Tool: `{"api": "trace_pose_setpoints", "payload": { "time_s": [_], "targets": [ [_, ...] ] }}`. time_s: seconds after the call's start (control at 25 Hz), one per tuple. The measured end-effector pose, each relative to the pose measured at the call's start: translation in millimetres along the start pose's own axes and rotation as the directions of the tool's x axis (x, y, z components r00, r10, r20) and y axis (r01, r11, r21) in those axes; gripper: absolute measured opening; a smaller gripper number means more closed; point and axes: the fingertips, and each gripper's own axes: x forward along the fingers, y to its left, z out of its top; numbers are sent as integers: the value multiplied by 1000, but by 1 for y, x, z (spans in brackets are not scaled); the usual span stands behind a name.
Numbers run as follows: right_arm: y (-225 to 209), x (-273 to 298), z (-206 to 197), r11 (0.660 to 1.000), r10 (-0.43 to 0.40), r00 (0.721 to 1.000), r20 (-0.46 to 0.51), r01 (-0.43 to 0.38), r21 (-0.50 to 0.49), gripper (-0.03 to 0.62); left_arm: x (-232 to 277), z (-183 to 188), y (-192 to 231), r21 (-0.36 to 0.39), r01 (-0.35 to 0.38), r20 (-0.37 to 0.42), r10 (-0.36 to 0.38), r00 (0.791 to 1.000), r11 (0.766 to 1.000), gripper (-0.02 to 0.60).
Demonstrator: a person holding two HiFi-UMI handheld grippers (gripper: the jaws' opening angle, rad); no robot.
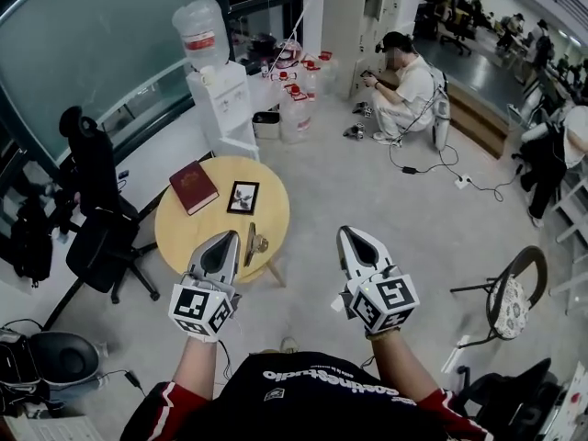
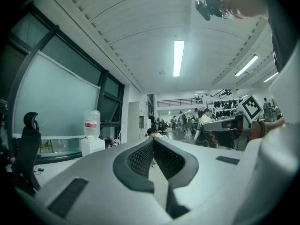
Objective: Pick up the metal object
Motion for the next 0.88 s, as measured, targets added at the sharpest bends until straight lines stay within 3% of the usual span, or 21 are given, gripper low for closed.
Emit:
{"api": "trace_pose_setpoints", "payload": {
  "time_s": [0.48, 0.88],
  "targets": [
    [23, 36, 0, 999, -30, 999, -19, 29, -39, 28, 17, -6, 29, -18, 66, 26, -66, 997, 998, 17],
    [26, 51, 4, 997, -3, 1000, -12, 2, -77, 28, 36, 0, 30, -1, 92, 65, -91, 994, 996, 18]
  ]
}}
